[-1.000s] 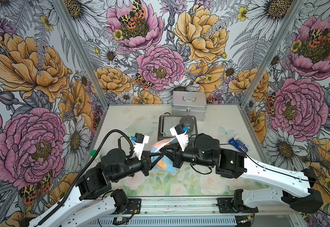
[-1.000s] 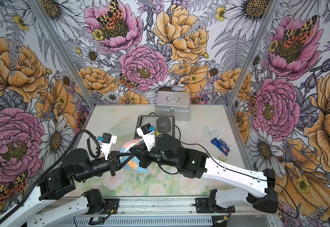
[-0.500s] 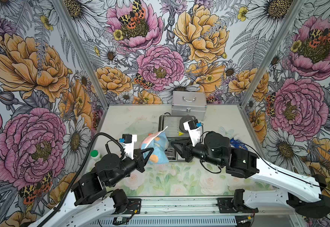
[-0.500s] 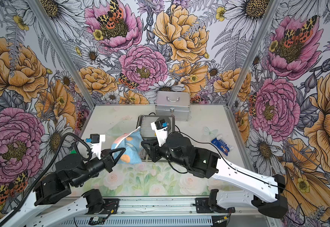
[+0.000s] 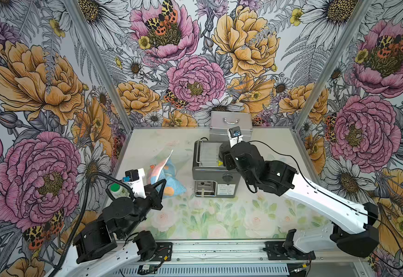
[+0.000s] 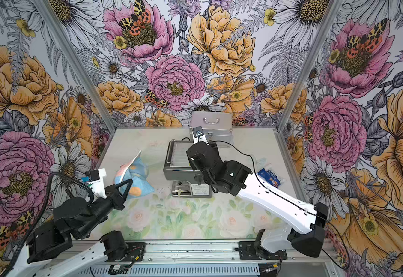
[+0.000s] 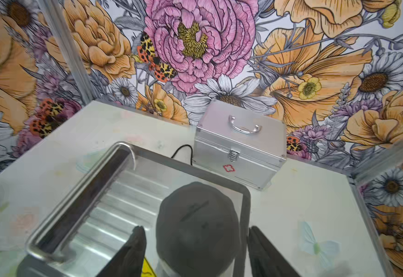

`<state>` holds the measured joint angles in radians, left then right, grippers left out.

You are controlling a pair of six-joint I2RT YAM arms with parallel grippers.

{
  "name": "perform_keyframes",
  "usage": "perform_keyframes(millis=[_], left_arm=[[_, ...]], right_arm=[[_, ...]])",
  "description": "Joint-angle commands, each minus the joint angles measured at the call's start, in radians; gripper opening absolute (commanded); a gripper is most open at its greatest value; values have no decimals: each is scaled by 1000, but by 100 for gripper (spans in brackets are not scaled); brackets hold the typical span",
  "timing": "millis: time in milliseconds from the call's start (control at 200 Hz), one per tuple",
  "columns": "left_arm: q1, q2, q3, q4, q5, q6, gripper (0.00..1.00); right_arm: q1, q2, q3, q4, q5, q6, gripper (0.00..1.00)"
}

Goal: Wipe the surface of a coffee machine
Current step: Wipe the dirt from the surface of the coffee machine.

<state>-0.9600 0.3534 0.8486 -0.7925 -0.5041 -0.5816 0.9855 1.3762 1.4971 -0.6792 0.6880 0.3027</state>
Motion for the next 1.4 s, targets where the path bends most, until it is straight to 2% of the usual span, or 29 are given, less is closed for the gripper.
perform_keyframes(millis=[0,95,190,345,430,575,780,911,976,1086,1186,1261,1396], left_arm=[[8,29,-32,-31,-80,-13,0],[38,60,-43,-29,-71,2,0],[115,90,-52,-16,-3,23,0],[331,131,-67,28,205,15,0],[469,138,-96,70,381,-10,0],[596,143,-174,191,548,-60,0],[609,214,-324,540,732,-149,0],[609,280,-390,680,759,-186,0],[592,318,-411,792,809,-181,0],[500,393,-397,866,765,-129,0],[451,482,-452,1057,784,-170,0],[407,531,-478,1125,741,-173,0],[391,568,-514,1176,721,-169,0]], right_arm=[[-31,1,20,-26,50,-63,68],[-49,11,10,-25,21,-77,68],[-52,20,12,-26,0,-78,69],[-56,29,15,-26,-24,-67,69],[-56,21,13,-24,-59,-50,69],[-57,3,13,-23,-70,-47,69],[-58,16,6,-19,-78,-45,69],[-59,8,-10,-7,-88,-42,68],[-60,4,-16,-3,-100,-42,68],[-62,6,-23,2,-102,-41,68],[-66,8,-29,9,-107,-32,68],[-70,7,-36,15,-108,-22,67],[-75,6,-50,22,-119,-14,67]])
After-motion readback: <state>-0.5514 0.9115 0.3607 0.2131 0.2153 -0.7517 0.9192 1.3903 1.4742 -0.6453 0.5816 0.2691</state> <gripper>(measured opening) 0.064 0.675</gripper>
